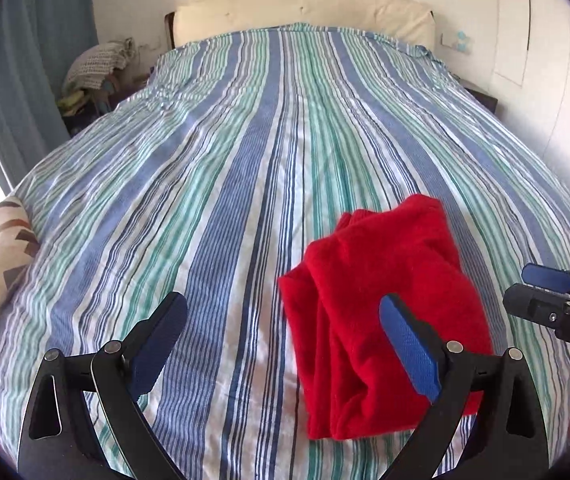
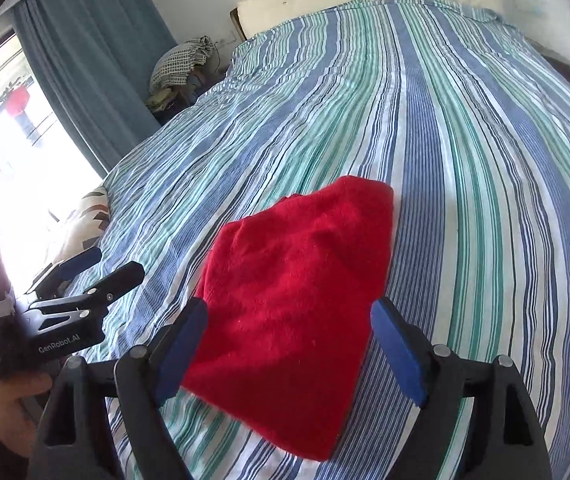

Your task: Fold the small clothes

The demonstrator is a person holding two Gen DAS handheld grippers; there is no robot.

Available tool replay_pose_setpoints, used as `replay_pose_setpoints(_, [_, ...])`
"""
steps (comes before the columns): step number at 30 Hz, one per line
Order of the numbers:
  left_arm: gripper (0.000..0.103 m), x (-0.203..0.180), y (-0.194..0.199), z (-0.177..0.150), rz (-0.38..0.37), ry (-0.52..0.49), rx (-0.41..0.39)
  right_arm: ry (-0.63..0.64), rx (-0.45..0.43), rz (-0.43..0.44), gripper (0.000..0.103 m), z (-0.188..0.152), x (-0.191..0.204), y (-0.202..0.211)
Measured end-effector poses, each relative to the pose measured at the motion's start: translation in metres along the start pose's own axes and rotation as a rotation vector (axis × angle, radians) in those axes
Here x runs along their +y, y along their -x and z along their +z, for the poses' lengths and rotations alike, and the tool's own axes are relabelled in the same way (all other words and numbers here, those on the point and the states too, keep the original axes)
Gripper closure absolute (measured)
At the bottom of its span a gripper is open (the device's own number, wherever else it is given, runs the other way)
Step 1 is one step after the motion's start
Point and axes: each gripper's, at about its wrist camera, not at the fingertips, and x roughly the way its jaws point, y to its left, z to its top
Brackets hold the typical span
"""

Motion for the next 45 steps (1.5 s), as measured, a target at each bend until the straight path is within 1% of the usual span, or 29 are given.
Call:
replay_pose_setpoints(2, [0.005, -0.001, 0.0, -0.002, -0.001, -0.002, 0.006, -0.021, -0.003, -0.003, 0.02, -0.003, -0.004, 0.001])
replay_pose_setpoints(5, [0.005, 0.001, -0.002, -0.005, -0.013, 0.007, 0.013, -0.019, -0.005, -0.012, 0.02, -0.009, -0.005, 0.005])
replay_pose_setpoints(8, [0.005, 0.015, -0.012, -0.018, -0.036, 0.064, 0.055, 0.013, -0.005, -0.039, 0.02, -0.021, -0.001, 0.009])
replay_pose_setpoints(10, [0.005, 0.028, -0.019, -0.038, -0.06, 0.111, 0.09, 0.023, -0.02, -0.071, 0.02, -0.04, -0.002, 0.015])
replay_pose_setpoints(11, [0.005, 0.034, -0.02, -0.05, -0.06, 0.126, 0.103, 0.024, -0.025, -0.087, 0.02, -0.051, -0.003, 0.019])
replay_pose_setpoints(13, [0.005, 0.043, -0.018, -0.079, -0.055, 0.149, 0.114, 0.022, -0.028, -0.128, 0.02, -0.078, -0.007, 0.025])
replay_pose_setpoints(15, [0.005, 0.049, -0.014, -0.109, -0.05, 0.171, 0.114, 0.021, -0.016, -0.184, 0.02, -0.112, -0.011, 0.031])
replay_pose_setpoints(16, [0.005, 0.05, -0.012, -0.127, -0.046, 0.184, 0.114, 0.031, -0.017, -0.216, 0.02, -0.127, -0.011, 0.034])
replay_pose_setpoints(17, [0.005, 0.051, -0.012, -0.139, -0.044, 0.194, 0.118, 0.053, -0.033, -0.268, 0.02, -0.146, -0.01, 0.038])
replay_pose_setpoints(18, [0.004, 0.049, -0.016, -0.155, -0.041, 0.201, 0.13, 0.072, -0.047, -0.308, 0.02, -0.158, -0.008, 0.041])
replay_pose_setpoints(19, [0.003, 0.044, -0.02, -0.163, -0.025, 0.183, 0.127, 0.089, -0.06, -0.356, 0.02, -0.169, -0.007, 0.043])
replay_pose_setpoints(20, [0.0, 0.037, -0.022, -0.167, 0.001, 0.147, 0.11, 0.096, -0.073, -0.397, 0.019, -0.178, -0.007, 0.044])
replay_pose_setpoints(21, [0.0, 0.026, -0.025, -0.169, 0.031, 0.081, 0.089, 0.091, -0.078, -0.43, 0.015, -0.186, -0.01, 0.043])
replay_pose_setpoints(22, [0.0, 0.018, -0.027, -0.169, 0.054, 0.043, 0.091, 0.074, -0.064, -0.45, 0.012, -0.191, -0.014, 0.039])
replay_pose_setpoints(24, [0.0, 0.012, -0.029, -0.168, 0.081, 0.021, 0.094, 0.015, -0.02, -0.448, 0.005, -0.196, -0.028, 0.028])
replay_pose_setpoints(26, [0.0, 0.014, -0.028, -0.169, 0.073, 0.031, 0.089, -0.004, -0.012, -0.443, 0.0, -0.195, -0.034, 0.024])
replay_pose_setpoints(29, [0.0, 0.017, -0.028, -0.17, 0.053, 0.049, 0.089, -0.003, 0.0, -0.441, 0.0, -0.195, -0.04, 0.016])
replay_pose_setpoints(38, [0.0, 0.017, -0.029, -0.17, 0.062, 0.043, 0.094, 0.014, -0.011, -0.464, 0.0, -0.199, -0.037, 0.012])
replay_pose_setpoints(42, [0.0, 0.013, -0.029, -0.169, 0.088, 0.025, 0.092, 0.018, -0.008, -0.477, 0.0, -0.201, -0.034, 0.011])
replay_pose_setpoints(45, [0.0, 0.009, -0.026, -0.171, 0.115, 0.002, 0.062, 0.017, -0.004, -0.481, 0.0, -0.2, -0.032, 0.009])
